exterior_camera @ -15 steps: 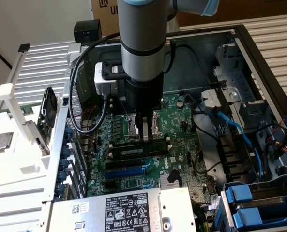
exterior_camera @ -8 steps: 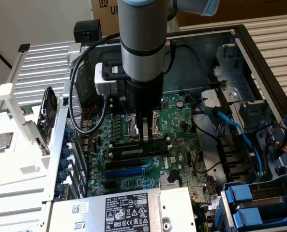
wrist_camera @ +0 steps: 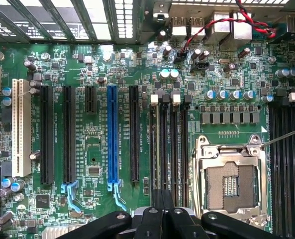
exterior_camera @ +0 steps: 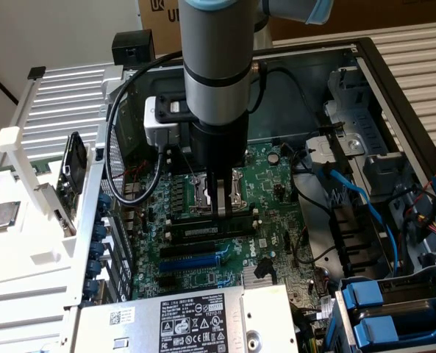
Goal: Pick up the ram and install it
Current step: 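Press down the ram until it locks into place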
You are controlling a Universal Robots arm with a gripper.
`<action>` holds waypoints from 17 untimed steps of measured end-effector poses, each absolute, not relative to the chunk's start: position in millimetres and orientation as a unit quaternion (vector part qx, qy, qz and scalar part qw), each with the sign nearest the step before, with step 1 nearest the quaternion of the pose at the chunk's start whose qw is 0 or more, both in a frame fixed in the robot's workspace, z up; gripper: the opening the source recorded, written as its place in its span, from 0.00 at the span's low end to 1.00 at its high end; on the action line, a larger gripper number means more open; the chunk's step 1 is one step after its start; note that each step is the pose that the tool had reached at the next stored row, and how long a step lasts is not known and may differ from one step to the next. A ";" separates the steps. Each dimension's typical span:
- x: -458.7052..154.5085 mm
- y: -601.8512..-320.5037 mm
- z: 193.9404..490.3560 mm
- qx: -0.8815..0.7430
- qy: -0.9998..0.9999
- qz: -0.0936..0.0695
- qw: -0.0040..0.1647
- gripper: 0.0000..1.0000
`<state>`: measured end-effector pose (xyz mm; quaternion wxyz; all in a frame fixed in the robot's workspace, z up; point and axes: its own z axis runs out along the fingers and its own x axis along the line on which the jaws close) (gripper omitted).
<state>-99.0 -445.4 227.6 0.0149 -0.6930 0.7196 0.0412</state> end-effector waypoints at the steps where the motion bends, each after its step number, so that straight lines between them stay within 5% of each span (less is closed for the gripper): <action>1: -99.0 -445.5 227.6 -0.693 0.720 0.041 0.015 0.11; 17: -99.2 -445.4 225.5 -0.693 0.720 0.042 0.015 0.11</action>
